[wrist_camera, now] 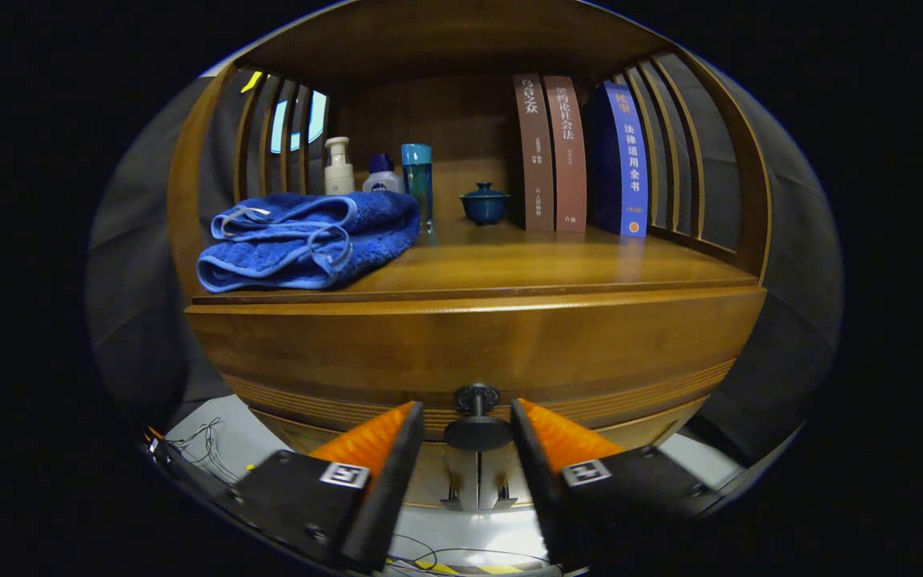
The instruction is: Pull open the drawer, take out the items inside it, and place them on the countertop above the cabinet.
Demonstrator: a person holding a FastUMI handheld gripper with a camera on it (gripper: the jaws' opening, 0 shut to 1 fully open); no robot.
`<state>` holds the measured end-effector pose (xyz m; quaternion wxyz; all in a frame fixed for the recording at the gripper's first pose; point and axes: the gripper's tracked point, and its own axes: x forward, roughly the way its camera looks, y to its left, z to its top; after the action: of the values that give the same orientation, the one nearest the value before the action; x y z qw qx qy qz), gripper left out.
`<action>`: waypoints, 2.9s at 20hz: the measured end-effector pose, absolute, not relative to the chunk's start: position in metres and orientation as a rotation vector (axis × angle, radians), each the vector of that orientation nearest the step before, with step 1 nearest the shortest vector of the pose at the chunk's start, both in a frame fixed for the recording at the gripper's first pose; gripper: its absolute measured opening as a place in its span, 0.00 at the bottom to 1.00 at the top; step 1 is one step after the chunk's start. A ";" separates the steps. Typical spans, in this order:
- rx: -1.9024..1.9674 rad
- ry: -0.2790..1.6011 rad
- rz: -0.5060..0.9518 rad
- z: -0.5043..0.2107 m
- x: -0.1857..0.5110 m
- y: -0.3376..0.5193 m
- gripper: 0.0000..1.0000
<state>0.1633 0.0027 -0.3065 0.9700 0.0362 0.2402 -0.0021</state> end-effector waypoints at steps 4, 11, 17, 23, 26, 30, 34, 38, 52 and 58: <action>0.092 0.471 -0.001 -0.308 0.163 0.000 0.49; 0.067 0.475 -0.004 -0.310 0.165 0.001 0.31; 0.066 0.486 0.008 -0.310 0.162 0.000 0.31; 0.071 0.516 0.000 -0.306 0.122 0.000 0.31; 0.087 0.526 -0.003 -0.303 0.092 0.000 0.31; 0.086 0.533 0.003 -0.299 0.055 0.000 0.31; 0.114 0.532 0.007 -0.296 0.031 -0.004 0.31; 0.106 0.542 0.007 -0.296 0.014 -0.004 0.31; 0.118 0.605 0.004 -0.304 -0.038 0.002 0.31; 0.118 0.599 -0.002 -0.285 -0.048 0.000 0.62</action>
<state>-0.0479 0.0001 -0.2851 0.9537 0.0582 0.2950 -0.0011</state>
